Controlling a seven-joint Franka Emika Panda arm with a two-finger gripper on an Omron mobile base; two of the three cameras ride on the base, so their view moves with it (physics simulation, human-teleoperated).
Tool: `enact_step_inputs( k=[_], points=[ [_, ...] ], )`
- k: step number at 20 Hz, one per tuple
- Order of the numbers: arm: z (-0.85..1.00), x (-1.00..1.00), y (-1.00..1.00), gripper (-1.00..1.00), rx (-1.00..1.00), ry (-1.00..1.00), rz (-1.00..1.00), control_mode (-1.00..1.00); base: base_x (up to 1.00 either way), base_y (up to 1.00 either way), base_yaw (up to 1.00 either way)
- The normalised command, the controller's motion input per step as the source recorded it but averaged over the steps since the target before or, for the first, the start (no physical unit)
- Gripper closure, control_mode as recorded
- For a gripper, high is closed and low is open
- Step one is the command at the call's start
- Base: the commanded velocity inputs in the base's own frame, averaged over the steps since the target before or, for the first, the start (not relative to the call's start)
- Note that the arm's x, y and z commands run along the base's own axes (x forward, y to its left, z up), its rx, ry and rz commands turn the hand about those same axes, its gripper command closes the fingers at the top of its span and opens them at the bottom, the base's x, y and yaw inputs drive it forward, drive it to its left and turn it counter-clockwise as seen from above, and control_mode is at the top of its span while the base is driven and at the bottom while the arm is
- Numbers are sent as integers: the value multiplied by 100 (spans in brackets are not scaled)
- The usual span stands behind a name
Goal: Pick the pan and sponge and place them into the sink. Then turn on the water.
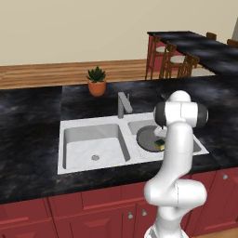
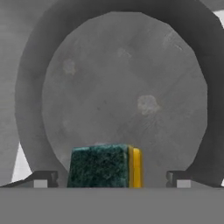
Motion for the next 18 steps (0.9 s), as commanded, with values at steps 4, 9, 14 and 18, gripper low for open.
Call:
enact_step_inputs(
  k=[4, 9, 14, 18],
  points=[
    [18, -8, -4, -100, 0, -7, -3, -100, 0, 0, 0],
    [21, -16, 0, -100, 0, -9, -6, -100, 0, 0, 0],
    [14, -28, 4, -100, 0, -14, -3, -100, 0, 0, 0],
    [28, -13, 10, -100, 1, -13, 0, -100, 0, 0, 0]
  ],
)
